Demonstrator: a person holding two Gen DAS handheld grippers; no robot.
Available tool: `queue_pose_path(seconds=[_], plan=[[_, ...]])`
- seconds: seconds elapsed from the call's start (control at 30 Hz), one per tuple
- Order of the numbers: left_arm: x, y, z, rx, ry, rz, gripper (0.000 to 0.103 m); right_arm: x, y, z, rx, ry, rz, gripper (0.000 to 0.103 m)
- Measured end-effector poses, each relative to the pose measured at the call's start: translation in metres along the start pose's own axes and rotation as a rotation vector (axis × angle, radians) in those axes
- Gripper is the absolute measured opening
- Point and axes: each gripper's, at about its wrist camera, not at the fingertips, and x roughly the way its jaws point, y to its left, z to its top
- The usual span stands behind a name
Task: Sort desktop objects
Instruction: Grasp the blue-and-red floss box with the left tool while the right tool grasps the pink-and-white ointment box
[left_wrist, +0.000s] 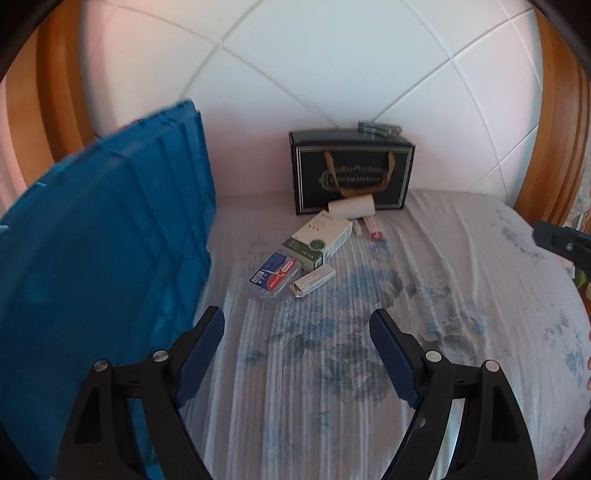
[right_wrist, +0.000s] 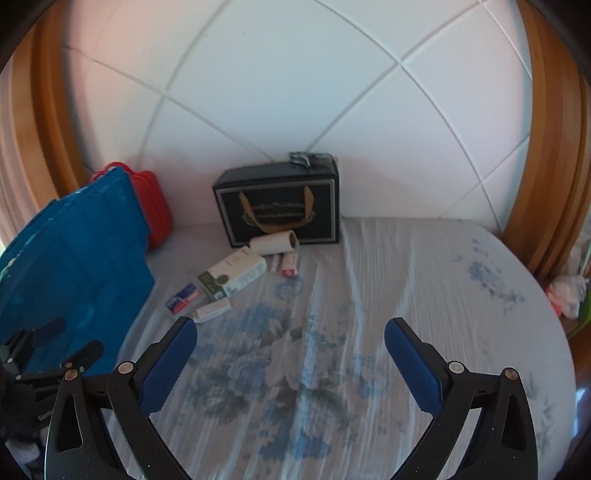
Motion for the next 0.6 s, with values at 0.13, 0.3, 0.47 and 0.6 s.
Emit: queue_pose_path(seconds=[0.13, 0.3, 0.47, 0.6], plan=[[0.07, 0.008, 0.009, -0.002, 0.051, 0.01, 0.081, 0.053, -0.005, 0.002, -0.022, 0.078, -0.035, 0.103], [0.164, 0.014, 0.021, 0.002, 0.121, 0.069, 0.081, 0.134, -0.018, 0.003, -0.023, 0.184, -0.06, 0.103], [0.235, 0.023, 0.03, 0.033, 0.153, 0.141, 0.081, 0.21, -0.029, 0.009, -0.028, 0.238, -0.055, 0.103], [0.274, 0.031, 0.029, 0.036, 0.201, 0.145, 0.081, 0.26, -0.026, 0.018, -0.034, 0.248, -0.037, 0.103]])
